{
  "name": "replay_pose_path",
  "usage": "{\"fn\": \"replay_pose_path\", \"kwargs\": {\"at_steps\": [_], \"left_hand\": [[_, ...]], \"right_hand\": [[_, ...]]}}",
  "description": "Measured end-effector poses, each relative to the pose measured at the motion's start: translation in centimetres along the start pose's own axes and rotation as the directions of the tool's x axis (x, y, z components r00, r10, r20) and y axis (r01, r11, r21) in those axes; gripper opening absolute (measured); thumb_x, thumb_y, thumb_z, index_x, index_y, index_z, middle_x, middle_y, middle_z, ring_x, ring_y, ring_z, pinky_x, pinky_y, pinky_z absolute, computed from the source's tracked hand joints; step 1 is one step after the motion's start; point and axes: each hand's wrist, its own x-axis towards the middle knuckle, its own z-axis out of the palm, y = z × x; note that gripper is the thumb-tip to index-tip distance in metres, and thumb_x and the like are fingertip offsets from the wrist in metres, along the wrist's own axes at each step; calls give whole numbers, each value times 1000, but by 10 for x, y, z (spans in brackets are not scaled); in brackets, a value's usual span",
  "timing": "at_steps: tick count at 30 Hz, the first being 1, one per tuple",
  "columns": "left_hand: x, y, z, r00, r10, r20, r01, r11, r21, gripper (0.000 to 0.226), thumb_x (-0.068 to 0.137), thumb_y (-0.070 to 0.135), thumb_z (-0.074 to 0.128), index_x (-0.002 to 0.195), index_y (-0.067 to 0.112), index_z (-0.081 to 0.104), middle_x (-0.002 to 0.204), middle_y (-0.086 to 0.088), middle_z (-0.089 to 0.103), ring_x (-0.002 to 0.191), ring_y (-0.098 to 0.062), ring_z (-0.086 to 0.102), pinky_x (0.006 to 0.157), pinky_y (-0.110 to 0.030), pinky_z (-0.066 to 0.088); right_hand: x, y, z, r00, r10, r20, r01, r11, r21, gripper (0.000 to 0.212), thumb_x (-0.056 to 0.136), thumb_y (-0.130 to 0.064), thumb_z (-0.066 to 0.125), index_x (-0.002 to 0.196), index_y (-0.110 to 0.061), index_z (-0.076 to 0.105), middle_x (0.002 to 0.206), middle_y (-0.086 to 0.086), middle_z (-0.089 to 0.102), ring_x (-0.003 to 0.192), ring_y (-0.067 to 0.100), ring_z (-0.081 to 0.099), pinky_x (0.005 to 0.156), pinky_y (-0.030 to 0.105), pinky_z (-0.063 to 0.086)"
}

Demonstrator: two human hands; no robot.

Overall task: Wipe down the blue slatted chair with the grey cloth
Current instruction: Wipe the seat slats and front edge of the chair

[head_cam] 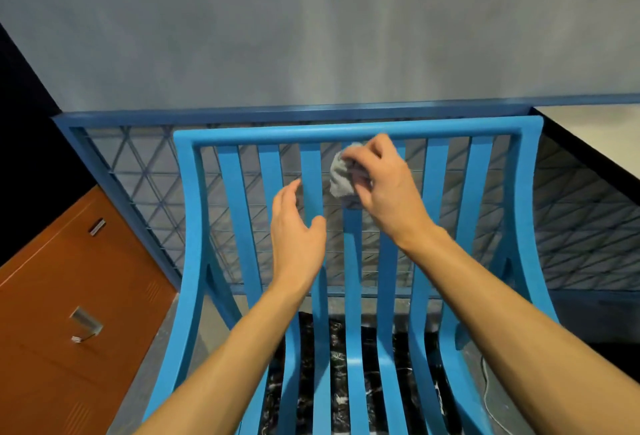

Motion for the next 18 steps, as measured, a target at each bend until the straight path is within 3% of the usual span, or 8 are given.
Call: {"fn": "replay_pose_path", "kwargs": {"at_steps": [3, 7, 9, 13, 16, 18], "left_hand": [[2, -6, 6, 994, -78, 78, 83, 994, -76, 72, 92, -2, 46, 154, 25, 21, 155, 6, 31, 139, -9, 34, 113, -31, 34], [13, -4, 3, 990, -108, 87, 116, 989, -90, 72, 91, -1, 51, 154, 21, 22, 151, 4, 40, 136, -10, 39, 113, -37, 37], [15, -7, 1, 988, -125, 95, 138, 980, -140, 73, 90, -3, 52, 153, 20, 24, 145, 5, 46, 131, -9, 43, 105, -33, 44], [16, -13, -3, 981, -144, 128, 168, 965, -201, 73, 87, -14, 49, 150, 20, 31, 141, 5, 48, 129, -10, 44, 71, -7, 49], [15, -14, -4, 982, -120, 144, 151, 962, -228, 74, 84, -19, 46, 147, 19, 36, 135, 7, 49, 125, -7, 46, 68, -5, 48], [16, -16, -5, 986, -92, 140, 121, 969, -217, 73, 83, -18, 47, 145, 19, 40, 131, 9, 52, 124, -6, 48, 70, -7, 49]], "right_hand": [[-25, 8, 17, 994, 17, 106, -10, 997, -71, 27, 84, -2, 65, 109, -13, 61, 93, 4, 41, 74, 21, 50, 64, 41, 53], [-38, 11, 14, 974, 27, 225, -2, 994, -112, 29, 82, -1, 64, 109, -12, 63, 94, 7, 43, 75, 28, 52, 65, 44, 52], [-18, 8, 1, 989, 2, 151, 12, 996, -93, 27, 82, -2, 64, 107, -10, 65, 93, 9, 45, 76, 25, 51, 67, 38, 50], [29, 1, -18, 998, -44, -41, 42, 998, -48, 20, 81, -5, 62, 99, -10, 70, 89, 11, 48, 76, 15, 46, 67, 21, 38], [6, 4, -5, 997, -32, 69, 35, 999, -39, 18, 85, -21, 58, 93, -11, 70, 88, 7, 47, 78, 14, 46, 66, 9, 33], [-31, 13, 11, 990, 0, 145, 3, 1000, -23, 18, 84, -21, 57, 92, -13, 70, 87, 2, 46, 77, 13, 47, 68, 5, 33]]}}
